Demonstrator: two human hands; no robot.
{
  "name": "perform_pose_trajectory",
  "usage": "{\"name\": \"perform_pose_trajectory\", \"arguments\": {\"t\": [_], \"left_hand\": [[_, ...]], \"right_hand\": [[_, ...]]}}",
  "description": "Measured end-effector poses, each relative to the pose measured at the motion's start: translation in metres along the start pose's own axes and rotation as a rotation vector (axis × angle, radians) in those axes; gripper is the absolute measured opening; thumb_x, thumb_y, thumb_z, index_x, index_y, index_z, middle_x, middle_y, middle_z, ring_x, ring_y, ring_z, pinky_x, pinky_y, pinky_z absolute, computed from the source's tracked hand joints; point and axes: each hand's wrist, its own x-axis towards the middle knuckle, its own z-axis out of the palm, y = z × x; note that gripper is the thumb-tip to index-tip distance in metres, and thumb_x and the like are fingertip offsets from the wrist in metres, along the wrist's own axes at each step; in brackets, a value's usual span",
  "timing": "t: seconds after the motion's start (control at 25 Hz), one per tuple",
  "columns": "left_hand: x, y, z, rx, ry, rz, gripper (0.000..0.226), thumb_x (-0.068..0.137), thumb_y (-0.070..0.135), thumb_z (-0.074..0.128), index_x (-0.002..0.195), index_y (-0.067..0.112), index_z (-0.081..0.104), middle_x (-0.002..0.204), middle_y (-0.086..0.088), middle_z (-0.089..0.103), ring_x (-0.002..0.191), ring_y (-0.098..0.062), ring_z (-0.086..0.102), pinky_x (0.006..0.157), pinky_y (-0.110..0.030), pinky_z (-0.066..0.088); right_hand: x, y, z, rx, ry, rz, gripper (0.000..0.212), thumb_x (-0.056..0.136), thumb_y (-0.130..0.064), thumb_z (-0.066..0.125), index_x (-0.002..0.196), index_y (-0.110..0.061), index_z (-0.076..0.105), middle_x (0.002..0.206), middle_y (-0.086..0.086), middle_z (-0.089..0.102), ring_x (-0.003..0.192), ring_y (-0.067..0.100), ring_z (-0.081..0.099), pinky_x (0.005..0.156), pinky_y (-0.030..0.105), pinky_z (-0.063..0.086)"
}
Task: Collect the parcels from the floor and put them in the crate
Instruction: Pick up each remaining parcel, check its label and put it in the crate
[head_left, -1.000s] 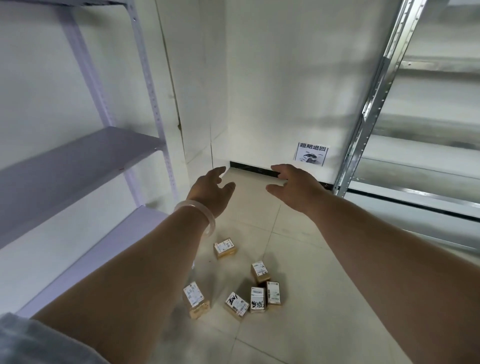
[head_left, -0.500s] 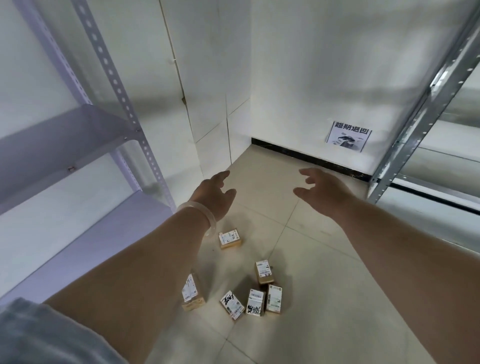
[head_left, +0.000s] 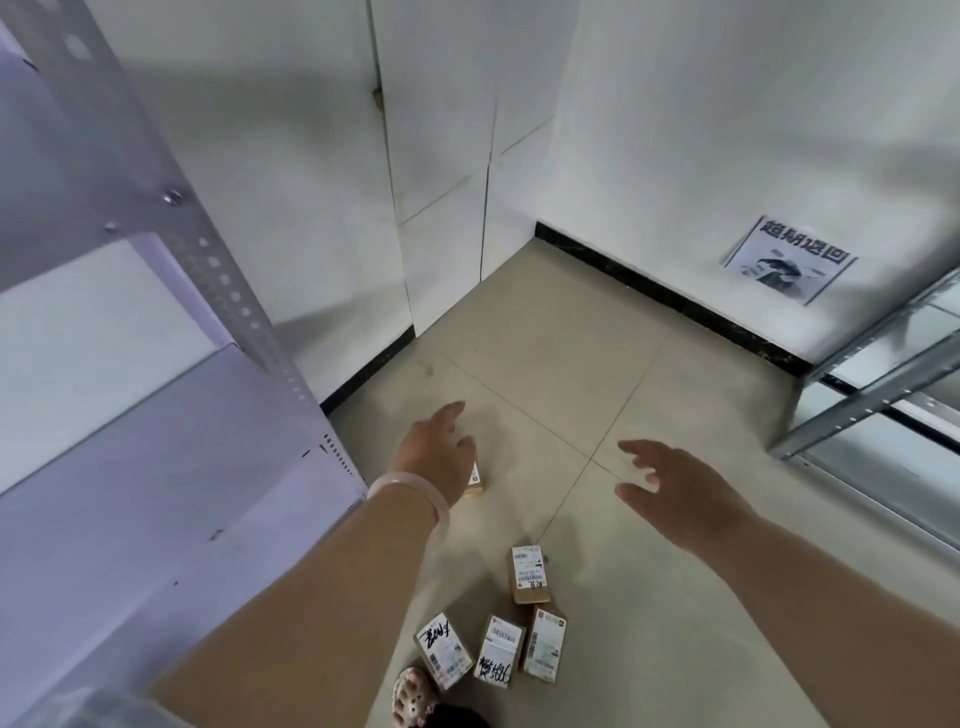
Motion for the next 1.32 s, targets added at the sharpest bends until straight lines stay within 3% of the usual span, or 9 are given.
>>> {"name": "perform_pose_trajectory", "arguments": {"t": [0.28,0.48,0.68,0.76,0.88,1.0,1.12,1.2,1.32], "left_hand": [[0.108,-0.089,0.062,0.075,-0.052,-0.126,0.047,0.094,0.019,0.048,0.141,0.027,0.042,0.131,-0.004,0.055,0.117,-0.02,0.053,0.099,-0.025,0.037],[0.211,-0.176,0.134,0.158,-0.02,-0.184,0.05,0.095,0.023,0.047,0.143,0.031,0.036,0.14,-0.003,0.047,0.128,-0.021,0.044,0.111,-0.03,0.03],[0.321,-0.284,0.218,0.147,0.029,-0.267,0.052,0.095,0.025,0.05,0.144,0.032,0.035,0.143,-0.006,0.045,0.13,-0.023,0.044,0.111,-0.038,0.033],[0.347,-0.329,0.254,0.099,0.061,-0.317,0.055,0.094,0.027,0.049,0.146,0.036,0.03,0.146,-0.004,0.041,0.129,-0.023,0.045,0.11,-0.037,0.034],[0.348,-0.384,0.305,0.128,-0.07,-0.371,0.066,0.096,0.03,0.047,0.15,0.039,0.011,0.157,0.0,0.018,0.14,-0.024,0.029,0.114,-0.033,0.022],[0.337,-0.432,0.336,0.104,-0.155,-0.448,0.071,0.097,0.033,0.045,0.151,0.036,-0.001,0.16,0.007,0.001,0.147,-0.017,0.007,0.116,-0.029,0.011],[0.339,-0.453,0.345,0.08,-0.166,-0.495,0.073,0.097,0.035,0.045,0.15,0.037,-0.006,0.16,0.008,-0.003,0.147,-0.017,0.006,0.117,-0.033,0.013],[0.343,-0.455,0.347,-0.014,-0.144,-0.55,0.074,0.097,0.035,0.045,0.149,0.041,-0.006,0.16,0.008,0.0,0.146,-0.019,0.016,0.118,-0.039,0.019],[0.341,-0.452,0.35,-0.085,-0.182,-0.612,0.073,0.097,0.036,0.044,0.148,0.043,-0.008,0.16,0.004,0.009,0.143,-0.023,0.027,0.116,-0.041,0.024]], "right_hand": [[0.153,0.034,0.097,0.126,-0.107,0.023,0.041,0.088,-0.028,0.064,0.126,-0.036,0.052,0.119,-0.01,0.06,0.099,0.005,0.058,0.081,0.022,0.042],[0.306,0.06,0.2,0.003,-0.265,-0.035,0.045,0.09,-0.034,0.059,0.132,-0.037,0.047,0.126,-0.009,0.057,0.109,0.008,0.058,0.094,0.028,0.045],[0.436,0.059,0.314,-0.108,-0.217,-0.251,0.046,0.091,-0.03,0.056,0.136,-0.033,0.046,0.132,-0.005,0.053,0.113,0.014,0.058,0.097,0.031,0.045],[0.467,0.065,0.374,-0.223,-0.303,-0.28,0.049,0.093,-0.031,0.054,0.14,-0.031,0.042,0.14,-0.001,0.047,0.122,0.019,0.053,0.1,0.032,0.043],[0.486,0.083,0.455,-0.37,-0.485,-0.256,0.054,0.095,-0.029,0.051,0.146,-0.024,0.032,0.148,0.005,0.037,0.131,0.026,0.043,0.104,0.033,0.038],[0.505,0.091,0.51,-0.389,-0.451,-0.314,0.061,0.097,-0.029,0.046,0.151,-0.026,0.018,0.159,-0.001,0.015,0.145,0.022,0.02,0.117,0.037,0.022],[0.528,0.083,0.528,-0.386,-0.382,-0.336,0.065,0.099,-0.031,0.04,0.152,-0.031,0.003,0.161,-0.006,0.0,0.148,0.018,0.006,0.12,0.039,0.014],[0.533,0.079,0.53,-0.41,-0.37,-0.308,0.065,0.099,-0.033,0.039,0.152,-0.033,0.001,0.16,-0.005,0.01,0.147,0.02,0.013,0.118,0.041,0.019],[0.512,0.091,0.539,-0.428,-0.379,-0.237,0.047,0.095,-0.04,0.043,0.141,-0.037,0.032,0.132,0.004,0.052,0.12,0.028,0.05,0.1,0.042,0.042]]}}
